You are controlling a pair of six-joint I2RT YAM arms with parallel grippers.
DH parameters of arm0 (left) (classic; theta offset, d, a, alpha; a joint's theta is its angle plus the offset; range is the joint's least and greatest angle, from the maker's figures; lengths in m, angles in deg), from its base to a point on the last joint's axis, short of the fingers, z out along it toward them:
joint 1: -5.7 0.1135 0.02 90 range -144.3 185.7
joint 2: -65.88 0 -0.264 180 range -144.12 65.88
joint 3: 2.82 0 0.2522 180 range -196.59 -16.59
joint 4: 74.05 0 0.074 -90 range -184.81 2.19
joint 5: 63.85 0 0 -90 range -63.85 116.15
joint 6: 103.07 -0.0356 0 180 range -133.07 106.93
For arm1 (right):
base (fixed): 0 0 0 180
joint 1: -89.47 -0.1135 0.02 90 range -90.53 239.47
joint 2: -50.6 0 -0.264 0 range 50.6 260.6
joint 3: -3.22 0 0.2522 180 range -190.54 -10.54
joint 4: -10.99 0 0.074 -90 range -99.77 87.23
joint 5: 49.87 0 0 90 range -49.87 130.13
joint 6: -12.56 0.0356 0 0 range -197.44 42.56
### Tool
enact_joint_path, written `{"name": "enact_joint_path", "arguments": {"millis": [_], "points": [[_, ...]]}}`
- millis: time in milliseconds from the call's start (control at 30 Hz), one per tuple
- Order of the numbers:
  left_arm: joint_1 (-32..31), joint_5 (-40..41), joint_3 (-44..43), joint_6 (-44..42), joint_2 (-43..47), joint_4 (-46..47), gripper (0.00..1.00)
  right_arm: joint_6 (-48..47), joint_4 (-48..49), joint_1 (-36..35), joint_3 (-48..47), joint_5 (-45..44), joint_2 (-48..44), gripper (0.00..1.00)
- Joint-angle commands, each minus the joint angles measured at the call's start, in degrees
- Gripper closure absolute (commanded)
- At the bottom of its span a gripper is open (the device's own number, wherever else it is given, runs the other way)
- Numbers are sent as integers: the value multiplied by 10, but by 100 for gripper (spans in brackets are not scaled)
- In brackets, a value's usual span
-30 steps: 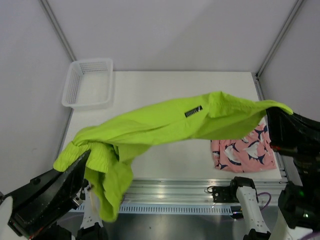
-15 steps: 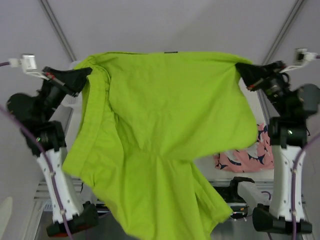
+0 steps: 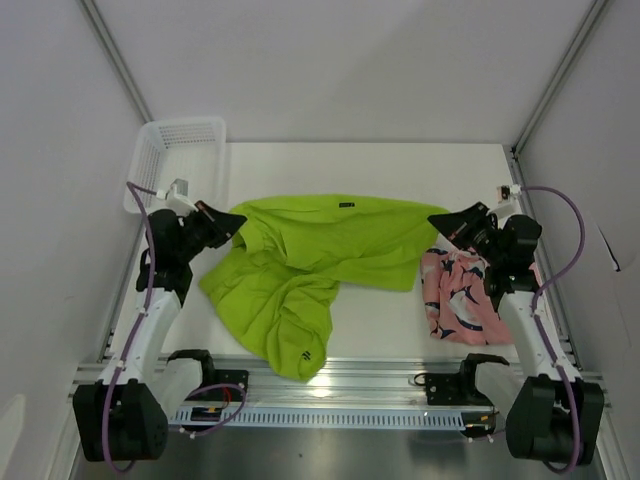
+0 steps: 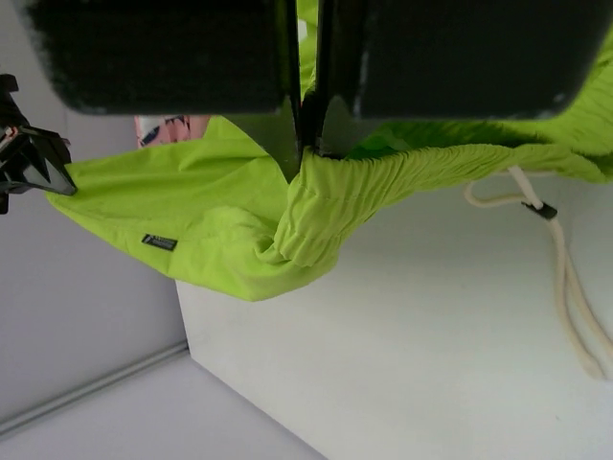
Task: Fold and stack the shorts
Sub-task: Flatten the shorts out
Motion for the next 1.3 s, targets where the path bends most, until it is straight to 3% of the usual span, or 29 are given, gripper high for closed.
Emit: {"name": "enact_joint_path", "arguments": {"millis": [0,233,433,667,867,900,933,1000,1033,1067,1167,1267], "points": [[-2,60,-27,-32,-15,106,100,-4,125,2,-23,-8,48,100],[-10,100,-90,-55,-105,129,100,-24,153,2,-83,-10,180,100],[-45,114,-165,-76,-243,140,100,-18,194,4,-113,-15,271,100],[-50,111,-311,-105,-408,96,100,25,253,22,-186,-14,450,100],[-61,138,-483,-129,-548,14,100,65,269,25,-322,-33,597,100],[-63,141,-525,-131,-569,-4,93,67,252,23,-346,-39,631,98],[-64,141,-577,-133,-609,-51,63,63,235,23,-391,-48,643,70],[-69,159,-659,-142,-645,-111,41,55,162,24,-431,-73,661,44],[-71,173,-707,-152,-666,-167,9,40,147,25,-458,-89,659,32],[-74,183,-730,-158,-668,-183,1,30,112,25,-467,-97,656,28],[-82,220,-725,-172,-642,-203,1,-11,55,21,-477,-141,621,14],[-90,230,-664,-176,-583,-195,1,-40,-8,7,-450,-163,570,16]]}}
